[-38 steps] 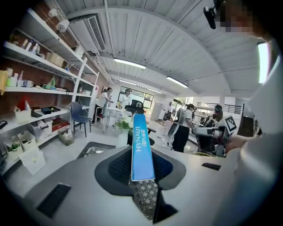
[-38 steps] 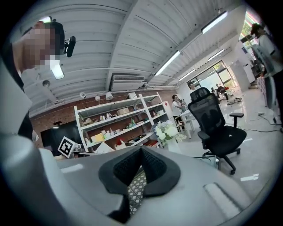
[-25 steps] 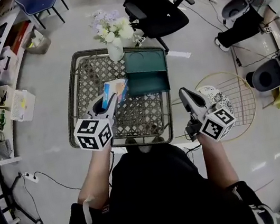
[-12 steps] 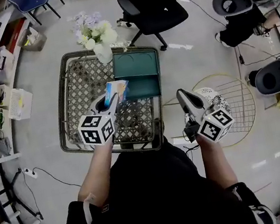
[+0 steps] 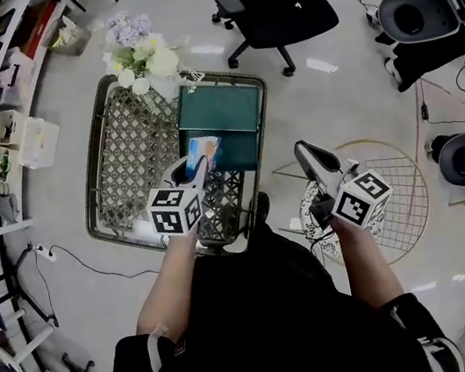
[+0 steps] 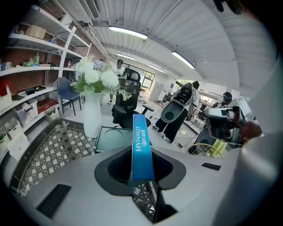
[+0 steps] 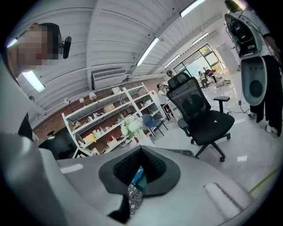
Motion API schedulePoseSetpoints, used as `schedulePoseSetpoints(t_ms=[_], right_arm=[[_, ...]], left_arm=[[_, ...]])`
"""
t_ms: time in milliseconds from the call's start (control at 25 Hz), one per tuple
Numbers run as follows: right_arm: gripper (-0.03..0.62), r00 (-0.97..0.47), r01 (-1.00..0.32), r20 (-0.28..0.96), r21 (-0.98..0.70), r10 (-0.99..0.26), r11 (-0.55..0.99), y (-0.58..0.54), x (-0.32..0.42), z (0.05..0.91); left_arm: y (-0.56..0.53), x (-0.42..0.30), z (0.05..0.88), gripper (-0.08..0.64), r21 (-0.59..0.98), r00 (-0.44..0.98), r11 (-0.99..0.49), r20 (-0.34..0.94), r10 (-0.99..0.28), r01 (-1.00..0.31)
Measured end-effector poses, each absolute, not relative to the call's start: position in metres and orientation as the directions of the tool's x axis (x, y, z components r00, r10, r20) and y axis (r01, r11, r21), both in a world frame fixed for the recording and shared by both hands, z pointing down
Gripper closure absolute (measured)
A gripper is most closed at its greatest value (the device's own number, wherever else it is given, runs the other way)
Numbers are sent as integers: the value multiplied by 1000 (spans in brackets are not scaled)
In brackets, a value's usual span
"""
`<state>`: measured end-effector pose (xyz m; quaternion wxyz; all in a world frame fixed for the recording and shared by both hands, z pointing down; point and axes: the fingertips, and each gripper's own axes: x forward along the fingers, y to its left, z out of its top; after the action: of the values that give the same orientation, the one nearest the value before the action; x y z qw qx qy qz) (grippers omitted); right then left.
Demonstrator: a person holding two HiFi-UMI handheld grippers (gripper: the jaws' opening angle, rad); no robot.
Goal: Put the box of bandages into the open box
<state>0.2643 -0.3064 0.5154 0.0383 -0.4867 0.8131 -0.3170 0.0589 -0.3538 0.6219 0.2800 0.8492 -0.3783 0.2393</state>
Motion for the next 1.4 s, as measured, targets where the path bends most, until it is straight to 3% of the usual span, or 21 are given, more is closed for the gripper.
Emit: schedulePoseSetpoints(t_ms=[800,1040,1400], right_arm=[[583,-568,-761,359,-572,-741,306,-283,290,559],[583,-595,-749,341,-563,-728,349,-289,273,547],[583,-581,-756,310,-548,-752,358,-286,240,528]], left_arm=[[-345,114,743,471,376,562,-463,737,-375,-803],[-351,86,736,398,242,471,-485,768,-433,-840],[-354,45,693,393,222,491,-496,701,-517,-839]])
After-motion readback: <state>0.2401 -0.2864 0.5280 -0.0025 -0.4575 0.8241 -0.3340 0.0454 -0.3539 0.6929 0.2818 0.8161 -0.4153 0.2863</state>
